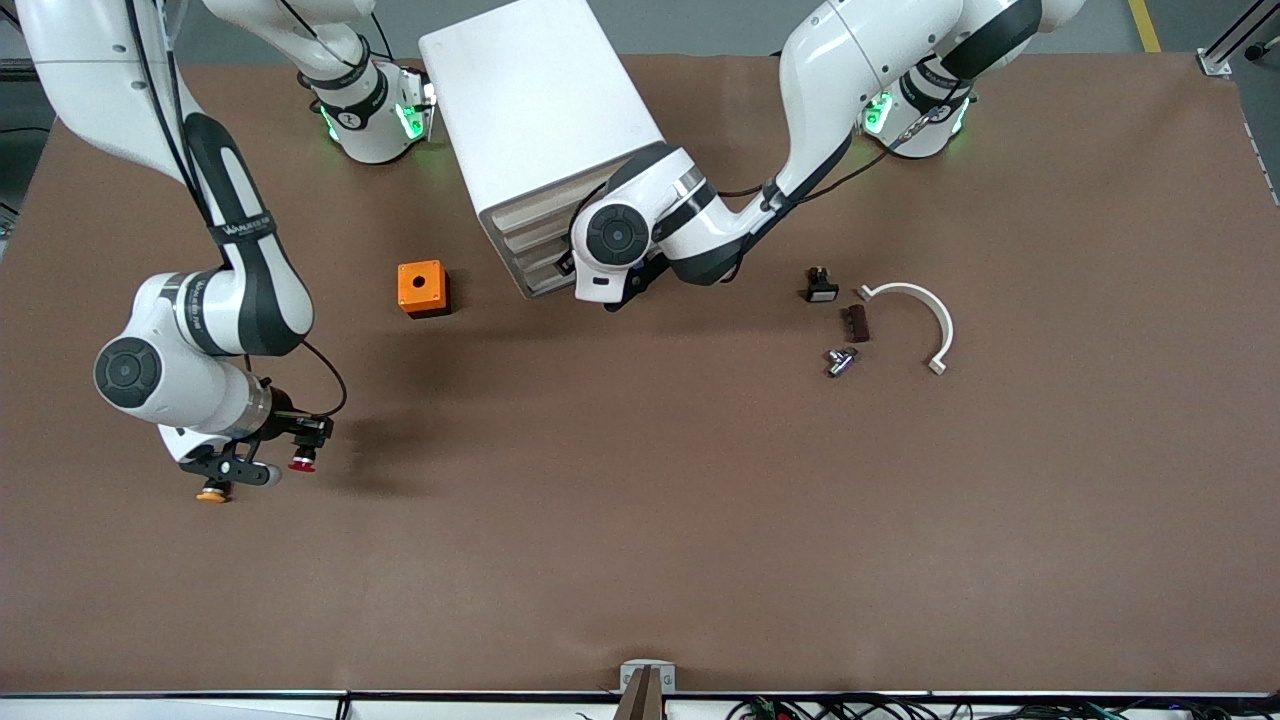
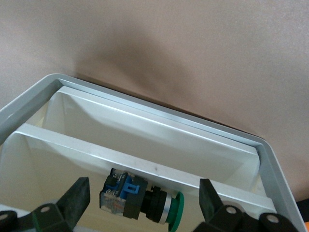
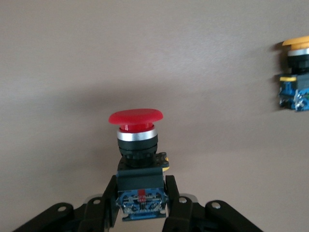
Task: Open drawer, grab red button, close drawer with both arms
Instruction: 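Push the drawer shut with the left gripper while the right gripper lowers, then set the red button beside the yellow button while the left gripper withdraws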
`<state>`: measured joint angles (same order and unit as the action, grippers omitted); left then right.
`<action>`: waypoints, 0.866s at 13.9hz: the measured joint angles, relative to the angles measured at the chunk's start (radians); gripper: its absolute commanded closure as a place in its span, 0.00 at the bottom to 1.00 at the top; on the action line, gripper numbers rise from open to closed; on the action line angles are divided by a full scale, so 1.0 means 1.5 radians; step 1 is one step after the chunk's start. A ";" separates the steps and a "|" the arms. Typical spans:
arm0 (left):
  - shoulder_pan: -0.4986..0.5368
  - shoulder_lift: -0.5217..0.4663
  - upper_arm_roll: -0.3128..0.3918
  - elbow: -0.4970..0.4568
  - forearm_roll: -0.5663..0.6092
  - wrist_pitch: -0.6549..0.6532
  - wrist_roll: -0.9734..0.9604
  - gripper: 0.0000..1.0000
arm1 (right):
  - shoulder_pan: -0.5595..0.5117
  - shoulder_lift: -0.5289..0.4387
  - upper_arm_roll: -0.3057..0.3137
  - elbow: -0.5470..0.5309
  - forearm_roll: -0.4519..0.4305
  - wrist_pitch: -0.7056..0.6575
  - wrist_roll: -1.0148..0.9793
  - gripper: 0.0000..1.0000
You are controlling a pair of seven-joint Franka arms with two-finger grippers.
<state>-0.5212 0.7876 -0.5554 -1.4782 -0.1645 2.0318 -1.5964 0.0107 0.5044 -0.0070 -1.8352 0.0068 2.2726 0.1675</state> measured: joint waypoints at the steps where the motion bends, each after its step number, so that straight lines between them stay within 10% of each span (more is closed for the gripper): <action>1: 0.002 -0.001 0.000 0.000 0.000 0.000 -0.005 0.00 | -0.007 0.011 0.000 0.000 -0.010 0.014 -0.003 1.00; 12: 0.297 -0.160 0.003 0.031 0.171 -0.095 0.059 0.00 | -0.032 0.084 0.001 0.043 -0.043 0.046 -0.010 1.00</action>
<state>-0.0759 0.5473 -0.5507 -1.4319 0.0922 1.8896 -1.5075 -0.0377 0.6305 -0.0062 -1.7706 -0.0581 2.3423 0.1519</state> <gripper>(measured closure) 0.000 0.581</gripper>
